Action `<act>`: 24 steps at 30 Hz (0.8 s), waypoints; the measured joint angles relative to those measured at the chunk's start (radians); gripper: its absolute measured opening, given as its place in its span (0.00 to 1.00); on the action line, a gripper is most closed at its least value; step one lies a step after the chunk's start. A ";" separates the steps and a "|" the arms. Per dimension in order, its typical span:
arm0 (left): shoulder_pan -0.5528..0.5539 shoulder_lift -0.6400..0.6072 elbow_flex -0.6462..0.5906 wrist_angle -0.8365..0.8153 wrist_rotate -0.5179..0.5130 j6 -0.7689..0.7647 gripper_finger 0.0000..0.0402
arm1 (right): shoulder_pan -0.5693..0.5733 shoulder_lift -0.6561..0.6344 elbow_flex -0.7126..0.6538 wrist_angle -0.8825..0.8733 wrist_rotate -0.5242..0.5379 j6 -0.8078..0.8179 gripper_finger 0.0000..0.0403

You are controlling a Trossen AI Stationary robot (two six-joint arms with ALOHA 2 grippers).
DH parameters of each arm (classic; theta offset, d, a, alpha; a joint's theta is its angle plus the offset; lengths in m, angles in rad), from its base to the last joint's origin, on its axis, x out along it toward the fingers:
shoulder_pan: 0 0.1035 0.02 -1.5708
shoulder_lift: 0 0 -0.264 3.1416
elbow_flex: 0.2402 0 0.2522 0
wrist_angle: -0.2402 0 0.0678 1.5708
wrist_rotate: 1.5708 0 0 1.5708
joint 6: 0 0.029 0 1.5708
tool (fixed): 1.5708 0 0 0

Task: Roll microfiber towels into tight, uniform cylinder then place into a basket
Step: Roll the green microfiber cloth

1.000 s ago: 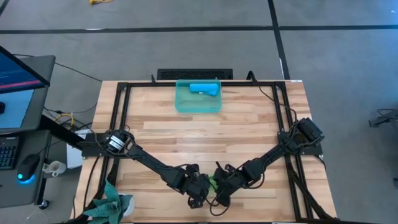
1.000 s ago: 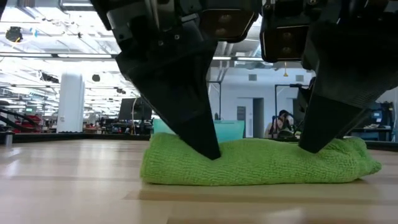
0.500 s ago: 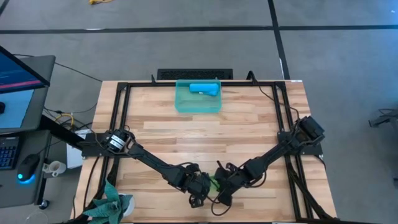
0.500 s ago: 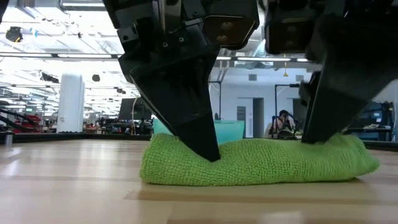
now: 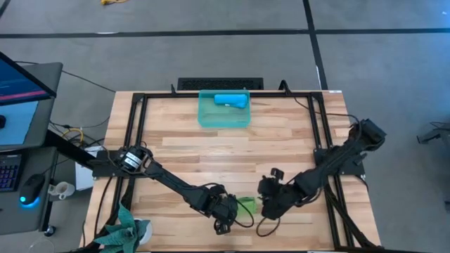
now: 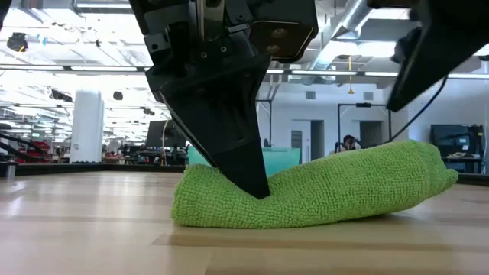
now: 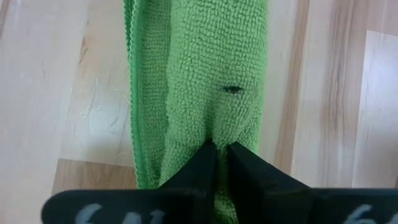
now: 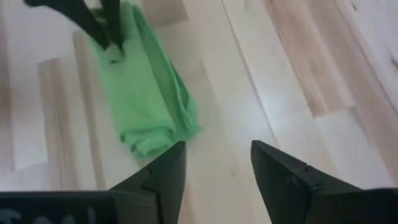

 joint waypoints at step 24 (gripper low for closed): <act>0.001 0.002 -0.002 0.015 0.001 0.003 0.25 | -0.068 -0.110 -0.354 0.672 -0.082 -0.192 0.54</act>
